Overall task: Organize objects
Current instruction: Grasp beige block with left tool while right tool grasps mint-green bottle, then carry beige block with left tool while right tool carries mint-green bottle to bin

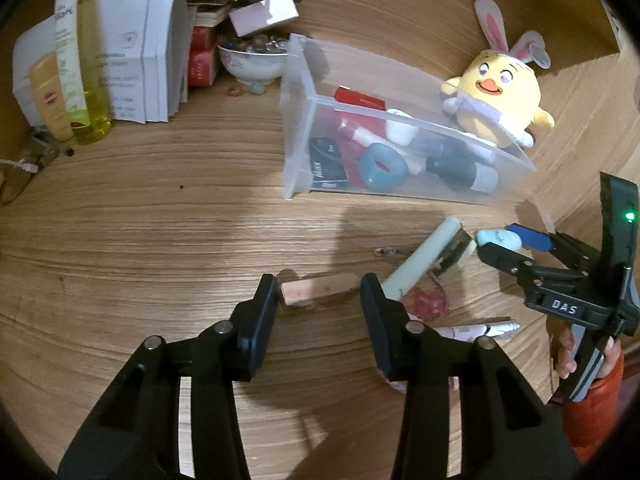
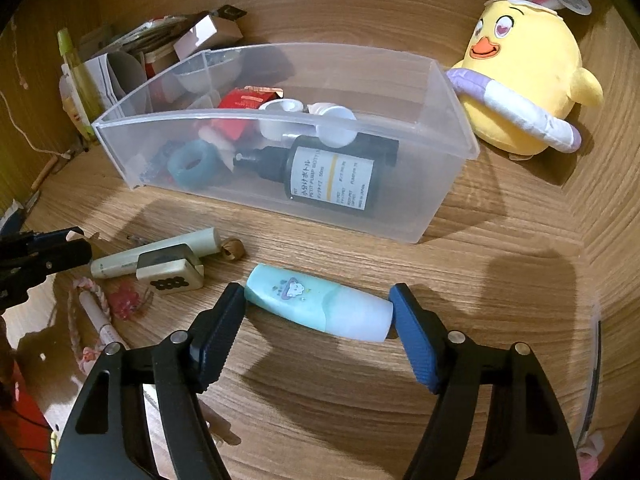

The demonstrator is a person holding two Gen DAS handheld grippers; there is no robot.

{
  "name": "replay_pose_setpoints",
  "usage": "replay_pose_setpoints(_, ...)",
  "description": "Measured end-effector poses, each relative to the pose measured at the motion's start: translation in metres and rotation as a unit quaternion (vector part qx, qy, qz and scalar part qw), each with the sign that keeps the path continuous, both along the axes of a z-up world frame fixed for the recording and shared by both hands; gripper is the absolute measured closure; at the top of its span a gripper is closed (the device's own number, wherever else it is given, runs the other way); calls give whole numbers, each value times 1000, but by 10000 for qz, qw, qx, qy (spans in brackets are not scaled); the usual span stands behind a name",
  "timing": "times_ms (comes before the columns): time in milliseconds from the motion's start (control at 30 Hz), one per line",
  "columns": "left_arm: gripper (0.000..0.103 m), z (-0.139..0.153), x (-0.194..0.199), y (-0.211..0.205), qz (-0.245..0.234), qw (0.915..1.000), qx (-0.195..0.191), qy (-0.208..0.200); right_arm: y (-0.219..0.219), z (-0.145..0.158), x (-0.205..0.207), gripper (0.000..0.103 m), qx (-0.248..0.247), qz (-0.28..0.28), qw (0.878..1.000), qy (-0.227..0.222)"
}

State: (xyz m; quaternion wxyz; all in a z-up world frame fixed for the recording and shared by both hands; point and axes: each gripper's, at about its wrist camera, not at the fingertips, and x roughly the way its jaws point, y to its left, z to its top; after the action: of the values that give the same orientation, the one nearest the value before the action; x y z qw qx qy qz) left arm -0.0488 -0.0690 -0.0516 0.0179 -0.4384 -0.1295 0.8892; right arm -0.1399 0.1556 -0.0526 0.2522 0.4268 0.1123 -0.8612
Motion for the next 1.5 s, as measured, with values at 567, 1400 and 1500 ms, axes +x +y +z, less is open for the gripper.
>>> replay_pose_setpoints(567, 61, 38, -4, 2, 212, 9984, -35, 514, 13, 37, 14, 32, -686, 138, 9968, 375)
replay_pose_setpoints(1400, 61, 88, -45, 13, 49, 9938, 37, 1106, -9, 93, 7, 32, -1090, 506, 9873, 1035)
replay_pose_setpoints(1500, 61, 90, -52, 10, 30, 9937, 81, 1115, -14, 96, 0, 32, -1070, 515, 9870, 1079)
